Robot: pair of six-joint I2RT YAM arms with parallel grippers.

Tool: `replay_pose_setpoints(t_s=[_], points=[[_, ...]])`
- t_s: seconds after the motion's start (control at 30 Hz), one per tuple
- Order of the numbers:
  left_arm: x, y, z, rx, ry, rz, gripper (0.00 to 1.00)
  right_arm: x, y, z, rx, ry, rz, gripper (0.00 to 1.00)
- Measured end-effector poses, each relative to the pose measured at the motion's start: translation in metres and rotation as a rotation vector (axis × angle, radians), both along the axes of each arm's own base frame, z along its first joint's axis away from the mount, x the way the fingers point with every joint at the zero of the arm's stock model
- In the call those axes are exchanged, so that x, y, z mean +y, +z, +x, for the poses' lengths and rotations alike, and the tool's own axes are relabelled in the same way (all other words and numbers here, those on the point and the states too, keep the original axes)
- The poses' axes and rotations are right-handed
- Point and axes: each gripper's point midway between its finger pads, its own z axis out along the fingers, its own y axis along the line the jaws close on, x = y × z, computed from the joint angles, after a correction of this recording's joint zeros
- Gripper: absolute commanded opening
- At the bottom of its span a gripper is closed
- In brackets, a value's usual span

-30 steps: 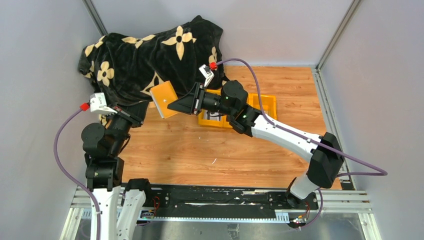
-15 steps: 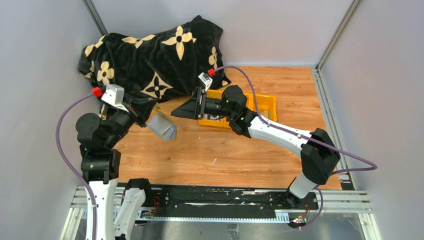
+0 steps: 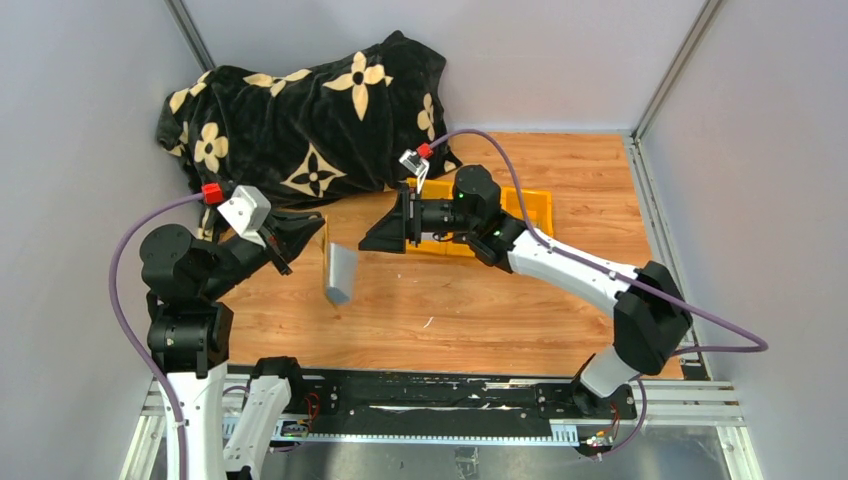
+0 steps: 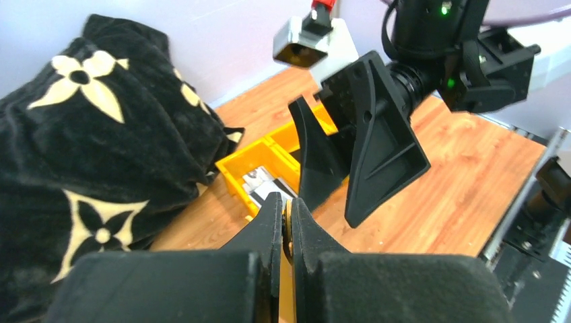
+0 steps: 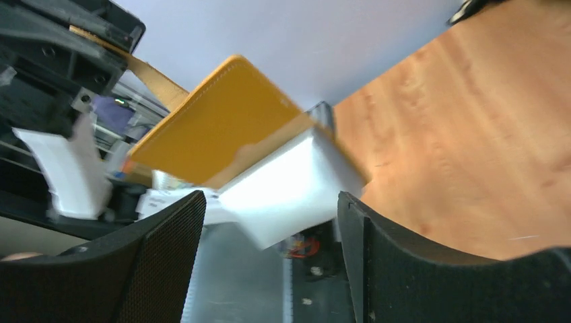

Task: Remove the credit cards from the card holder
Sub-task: Open the card holder.

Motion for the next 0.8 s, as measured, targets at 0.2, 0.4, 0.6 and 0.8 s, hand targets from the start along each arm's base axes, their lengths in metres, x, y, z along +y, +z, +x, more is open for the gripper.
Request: replay_pose_setpoints(t_s=[0.2, 0.4, 0.6, 0.8], points=[[-0.011, 0.0, -0.015, 0.019, -0.084, -0.005, 0.0, -0.021, 0.028, -0.002, -0.347, -0.063, 0.032, 0.78], [-0.019, 0.008, -0.029, 0.023, -0.153, -0.024, 0.0, -0.027, 0.049, -0.006, -0.584, -0.063, 0.067, 0.83], [-0.024, 0.018, -0.039, 0.026, -0.191, -0.045, 0.0, -0.017, 0.044, -0.02, -0.681, -0.017, 0.061, 0.85], [-0.029, 0.029, -0.045, 0.038, -0.222, -0.099, 0.0, 0.0, 0.043, -0.055, -0.778, 0.062, 0.093, 0.85]])
